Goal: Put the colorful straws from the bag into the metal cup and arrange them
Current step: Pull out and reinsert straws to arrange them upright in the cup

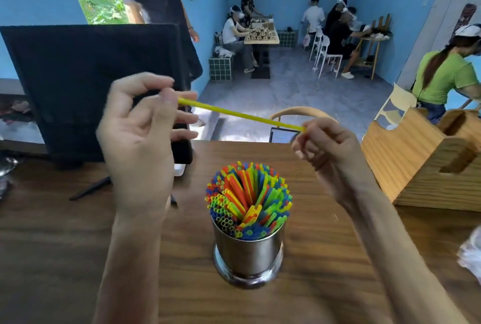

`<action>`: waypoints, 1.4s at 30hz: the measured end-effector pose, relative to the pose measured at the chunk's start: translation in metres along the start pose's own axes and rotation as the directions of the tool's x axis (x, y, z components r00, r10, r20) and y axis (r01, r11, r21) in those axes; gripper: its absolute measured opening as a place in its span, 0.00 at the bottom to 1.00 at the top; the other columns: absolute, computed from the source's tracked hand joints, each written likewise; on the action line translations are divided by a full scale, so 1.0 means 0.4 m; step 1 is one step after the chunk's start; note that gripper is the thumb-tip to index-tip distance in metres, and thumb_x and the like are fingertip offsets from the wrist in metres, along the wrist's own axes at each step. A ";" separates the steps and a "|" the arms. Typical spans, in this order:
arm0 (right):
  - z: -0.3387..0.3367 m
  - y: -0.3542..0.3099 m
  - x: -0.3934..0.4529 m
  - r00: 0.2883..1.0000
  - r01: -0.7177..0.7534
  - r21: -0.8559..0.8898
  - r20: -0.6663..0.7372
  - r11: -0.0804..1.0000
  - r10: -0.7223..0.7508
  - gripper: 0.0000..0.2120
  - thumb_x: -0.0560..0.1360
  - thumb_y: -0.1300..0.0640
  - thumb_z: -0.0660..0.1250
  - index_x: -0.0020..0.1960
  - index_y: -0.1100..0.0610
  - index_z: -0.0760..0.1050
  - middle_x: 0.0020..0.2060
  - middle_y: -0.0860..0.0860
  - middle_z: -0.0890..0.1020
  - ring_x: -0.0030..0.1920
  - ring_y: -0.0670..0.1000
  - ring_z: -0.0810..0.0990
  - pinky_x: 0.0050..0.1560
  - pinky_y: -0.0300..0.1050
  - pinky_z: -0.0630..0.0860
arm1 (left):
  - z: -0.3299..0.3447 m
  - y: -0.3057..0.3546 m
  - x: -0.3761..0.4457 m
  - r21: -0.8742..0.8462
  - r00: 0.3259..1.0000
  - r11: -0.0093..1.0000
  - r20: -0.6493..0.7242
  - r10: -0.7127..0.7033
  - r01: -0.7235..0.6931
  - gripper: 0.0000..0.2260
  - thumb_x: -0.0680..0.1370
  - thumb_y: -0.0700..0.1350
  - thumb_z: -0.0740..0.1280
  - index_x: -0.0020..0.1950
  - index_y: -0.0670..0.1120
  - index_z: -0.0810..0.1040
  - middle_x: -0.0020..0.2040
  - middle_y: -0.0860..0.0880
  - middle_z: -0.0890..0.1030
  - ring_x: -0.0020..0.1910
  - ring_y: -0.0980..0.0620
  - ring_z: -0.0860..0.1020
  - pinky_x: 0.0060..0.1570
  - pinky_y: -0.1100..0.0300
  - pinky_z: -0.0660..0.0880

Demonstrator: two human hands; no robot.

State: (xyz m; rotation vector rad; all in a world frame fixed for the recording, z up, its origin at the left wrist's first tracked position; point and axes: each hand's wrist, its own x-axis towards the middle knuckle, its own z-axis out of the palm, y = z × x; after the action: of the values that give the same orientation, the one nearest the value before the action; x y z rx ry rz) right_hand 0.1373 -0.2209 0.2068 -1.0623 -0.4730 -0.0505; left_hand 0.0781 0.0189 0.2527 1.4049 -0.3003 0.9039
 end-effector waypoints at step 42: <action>-0.039 0.148 0.029 0.977 -0.151 -0.797 -0.029 0.584 0.212 0.09 0.73 0.45 0.77 0.39 0.48 0.84 0.31 0.43 0.84 0.32 0.38 0.79 0.34 0.32 0.73 | 0.034 -0.199 -0.048 0.632 0.858 0.773 0.362 -0.364 0.061 0.06 0.81 0.48 0.70 0.53 0.56 0.86 0.41 0.46 0.84 0.41 0.56 0.77 0.38 0.75 0.68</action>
State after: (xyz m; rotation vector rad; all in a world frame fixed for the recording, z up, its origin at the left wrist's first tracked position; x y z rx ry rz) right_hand 0.1686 -0.2026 0.1564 -2.0208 -0.3984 -0.0431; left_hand 0.1253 0.0065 0.1854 2.2195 -0.2013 0.4509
